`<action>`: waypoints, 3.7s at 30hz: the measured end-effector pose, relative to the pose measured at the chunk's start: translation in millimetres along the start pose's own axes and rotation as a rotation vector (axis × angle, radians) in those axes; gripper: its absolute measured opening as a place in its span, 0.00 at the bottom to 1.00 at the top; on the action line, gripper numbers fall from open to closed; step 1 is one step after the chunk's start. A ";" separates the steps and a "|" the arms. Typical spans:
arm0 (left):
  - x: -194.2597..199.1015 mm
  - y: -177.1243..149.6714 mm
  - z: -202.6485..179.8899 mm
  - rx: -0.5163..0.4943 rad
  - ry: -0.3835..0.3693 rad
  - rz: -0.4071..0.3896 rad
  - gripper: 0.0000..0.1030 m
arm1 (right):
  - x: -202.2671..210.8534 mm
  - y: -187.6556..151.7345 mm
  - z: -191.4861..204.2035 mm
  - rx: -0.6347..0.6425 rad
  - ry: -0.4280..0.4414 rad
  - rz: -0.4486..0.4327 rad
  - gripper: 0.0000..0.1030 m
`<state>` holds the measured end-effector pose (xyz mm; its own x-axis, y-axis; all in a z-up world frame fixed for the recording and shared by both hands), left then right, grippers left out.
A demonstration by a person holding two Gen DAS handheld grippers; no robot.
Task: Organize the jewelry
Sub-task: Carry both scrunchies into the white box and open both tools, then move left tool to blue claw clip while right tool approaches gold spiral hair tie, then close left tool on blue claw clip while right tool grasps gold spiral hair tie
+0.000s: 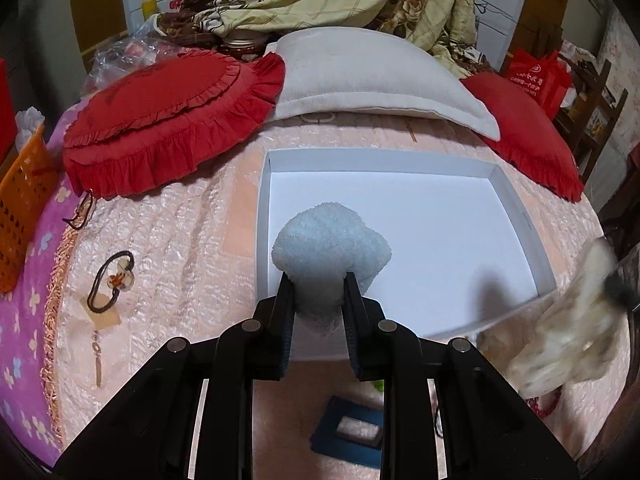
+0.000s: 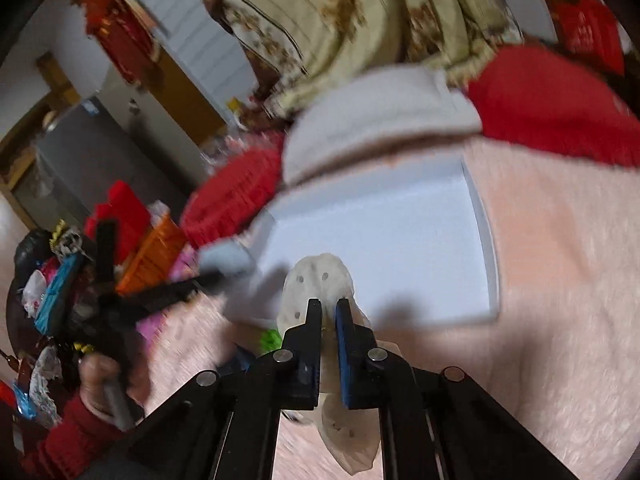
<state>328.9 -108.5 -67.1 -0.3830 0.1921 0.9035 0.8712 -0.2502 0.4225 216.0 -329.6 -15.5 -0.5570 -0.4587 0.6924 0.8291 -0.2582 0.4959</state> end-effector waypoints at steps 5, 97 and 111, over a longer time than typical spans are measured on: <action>-15.4 23.7 3.1 0.003 0.027 0.002 0.21 | -22.6 58.6 18.9 0.025 -0.019 -0.033 0.06; -8.9 -112.7 -10.1 0.032 -0.265 0.010 0.10 | -86.0 -115.6 -13.0 0.193 -0.415 0.163 0.23; 25.3 -101.3 7.3 0.093 -0.325 -0.074 0.05 | -47.4 -82.6 20.3 0.195 -0.361 0.063 0.22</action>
<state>233.2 -71.4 -87.5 -0.3412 0.5029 0.7942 0.8747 -0.1395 0.4641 172.9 -269.3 -78.7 -0.5158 -0.1318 0.8465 0.8565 -0.0579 0.5128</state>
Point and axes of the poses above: each gripper's, at about its wrist camera, not at the fingertips, and x roughly against the way its jaws point, z to its left, y to its top, the point moved 10 cm from there along -x, roughly the way its jaws point, and after that the axes turned 9 degrees about z, right-handed, at the moved point
